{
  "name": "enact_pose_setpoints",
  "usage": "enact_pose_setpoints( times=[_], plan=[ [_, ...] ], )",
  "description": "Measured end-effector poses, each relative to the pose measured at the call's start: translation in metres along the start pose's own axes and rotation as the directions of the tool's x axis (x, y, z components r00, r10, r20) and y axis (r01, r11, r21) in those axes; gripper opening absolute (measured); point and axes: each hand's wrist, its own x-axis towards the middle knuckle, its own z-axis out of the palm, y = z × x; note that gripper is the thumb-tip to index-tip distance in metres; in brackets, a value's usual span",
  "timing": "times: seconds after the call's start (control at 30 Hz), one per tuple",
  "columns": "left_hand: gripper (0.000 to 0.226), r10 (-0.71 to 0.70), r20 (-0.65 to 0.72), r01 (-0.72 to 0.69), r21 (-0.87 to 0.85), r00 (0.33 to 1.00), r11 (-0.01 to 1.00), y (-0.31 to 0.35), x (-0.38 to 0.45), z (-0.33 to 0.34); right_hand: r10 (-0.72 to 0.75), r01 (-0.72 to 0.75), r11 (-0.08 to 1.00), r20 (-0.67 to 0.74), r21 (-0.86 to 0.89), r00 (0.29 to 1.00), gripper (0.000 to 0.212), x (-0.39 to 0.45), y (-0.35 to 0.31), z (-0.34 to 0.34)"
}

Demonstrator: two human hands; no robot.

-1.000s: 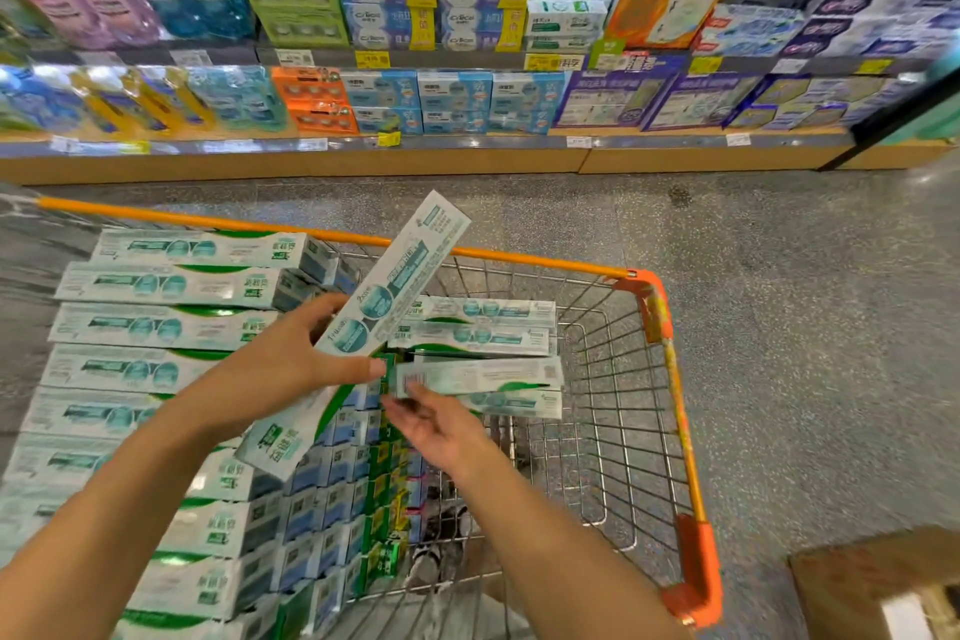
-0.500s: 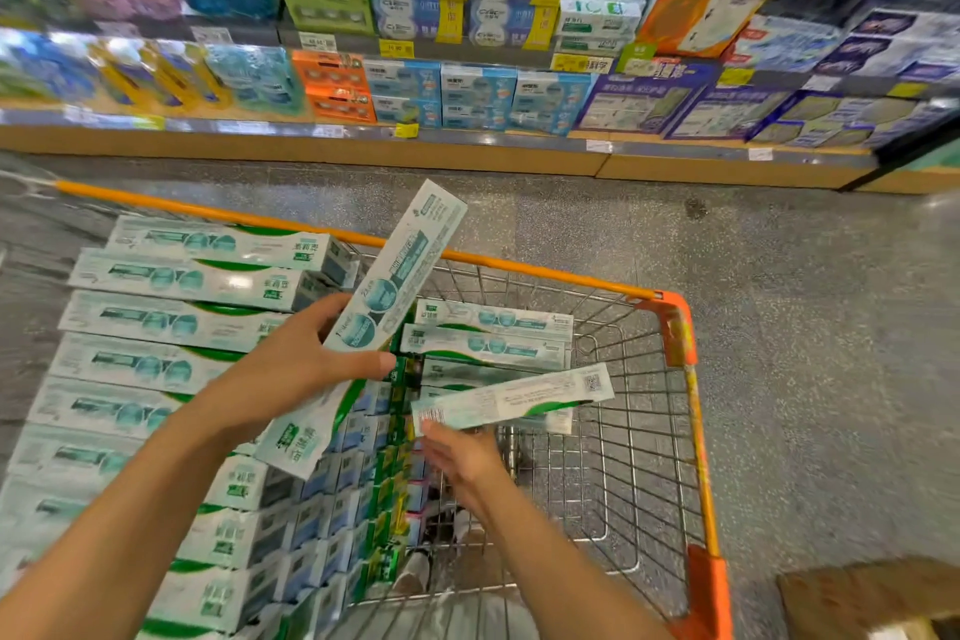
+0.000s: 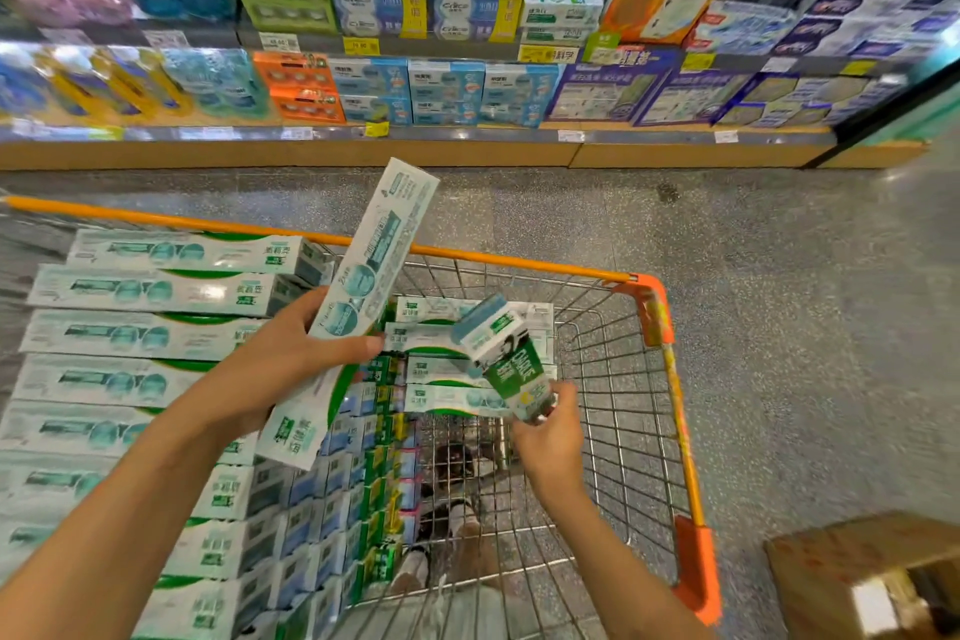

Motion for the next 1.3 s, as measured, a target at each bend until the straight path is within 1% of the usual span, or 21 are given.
enact_pose_setpoints(
  times=[0.07,0.1,0.17,0.2,0.3,0.4,0.47,0.53,0.57,0.63,0.7,0.77,0.8,0.87,0.93,1.0,1.07,1.17,1.23,1.27,1.3],
  plan=[
    [0.105,-0.011,0.03,0.012,-0.035,0.999,0.999,0.0,0.003,0.001,-0.121,0.117,0.988,-0.034,-0.103,0.992,0.055,0.001,-0.002,-0.008],
    [0.105,-0.013,0.056,0.017,-0.057,0.998,0.998,0.001,0.004,0.002,-0.185,0.178,0.973,-0.04,-0.146,0.982,0.052,0.003,-0.004,-0.011],
    [0.106,0.004,0.135,0.01,-0.099,0.991,0.995,0.003,0.006,0.004,-0.291,0.282,0.94,-0.022,-0.191,0.957,0.046,0.005,-0.011,-0.014],
    [0.107,0.005,0.184,0.014,-0.103,0.983,0.995,0.004,0.006,0.004,-0.316,0.309,0.931,-0.004,-0.195,0.949,0.045,0.005,-0.015,-0.015],
    [0.107,-0.055,0.321,0.09,-0.095,0.945,0.991,0.007,0.003,-0.001,-0.29,0.29,0.947,0.021,-0.139,0.957,0.05,0.005,-0.024,-0.012],
    [0.112,-0.146,0.445,0.22,-0.12,0.884,0.968,0.0,-0.001,-0.009,-0.243,0.24,0.966,-0.029,-0.092,0.969,0.056,0.005,-0.028,-0.009],
    [0.112,-0.171,0.52,0.298,-0.171,0.837,0.939,-0.009,-0.002,-0.01,-0.296,0.284,0.945,-0.052,-0.16,0.954,0.059,0.003,-0.03,-0.007],
    [0.111,-0.193,0.554,0.355,-0.201,0.81,0.913,-0.017,-0.002,-0.007,-0.357,0.339,0.907,-0.029,-0.252,0.934,0.061,0.0,-0.033,-0.006],
    [0.11,-0.199,0.548,0.367,-0.216,0.813,0.905,-0.02,-0.002,-0.005,-0.357,0.336,0.888,-0.009,-0.314,0.934,0.061,-0.003,-0.037,-0.006],
    [0.107,-0.186,0.522,0.337,-0.209,0.832,0.918,-0.021,-0.002,-0.002,-0.321,0.297,0.858,0.015,-0.419,0.947,0.057,-0.008,-0.045,-0.003],
    [0.101,-0.159,0.528,0.29,-0.174,0.834,0.941,-0.017,-0.003,-0.002,-0.29,0.272,0.863,0.023,-0.425,0.957,0.055,-0.01,-0.048,-0.002],
    [0.106,-0.147,0.511,0.258,-0.154,0.847,0.954,-0.018,-0.001,-0.009,-0.27,0.257,0.904,0.011,-0.342,0.963,0.055,-0.01,-0.048,-0.001],
    [0.109,-0.147,0.506,0.257,-0.154,0.85,0.954,-0.019,0.0,-0.012,-0.257,0.247,0.931,0.001,-0.27,0.967,0.055,-0.009,-0.045,-0.001],
    [0.107,-0.153,0.521,0.298,-0.207,0.84,0.932,-0.022,0.0,-0.017,-0.234,0.231,0.967,-0.023,-0.108,0.972,0.061,-0.009,-0.038,0.001],
    [0.102,-0.18,0.519,0.358,-0.267,0.836,0.895,-0.027,0.0,-0.017,-0.179,0.179,0.984,-0.041,0.007,0.983,0.069,-0.012,-0.033,0.005],
    [0.108,-0.206,0.503,0.381,-0.273,0.839,0.884,-0.031,0.0,-0.014,-0.102,0.099,0.975,0.007,0.198,0.995,0.068,-0.018,-0.035,0.007],
    [0.11,-0.219,0.488,0.384,-0.269,0.845,0.883,-0.033,0.001,-0.011,-0.028,-0.02,0.901,0.103,0.434,0.994,0.06,-0.021,-0.042,0.006],
    [0.113,-0.22,0.477,0.365,-0.238,0.851,0.9,-0.033,0.004,-0.01,0.088,-0.19,0.69,0.18,0.699,0.98,0.039,-0.015,-0.044,0.006],
    [0.111,-0.227,0.471,0.363,-0.22,0.852,0.906,-0.032,0.007,-0.011,0.154,-0.257,0.59,0.205,0.765,0.966,0.017,-0.009,-0.044,0.008],
    [0.107,-0.224,0.478,0.363,-0.22,0.849,0.906,-0.033,0.008,-0.012,0.199,-0.284,0.566,0.205,0.774,0.958,0.014,-0.006,-0.044,0.008],
    [0.103,-0.215,0.49,0.359,-0.222,0.845,0.906,-0.032,0.009,-0.012,0.245,-0.312,0.543,0.208,0.78,0.947,0.021,-0.003,-0.044,0.008]
  ],
)
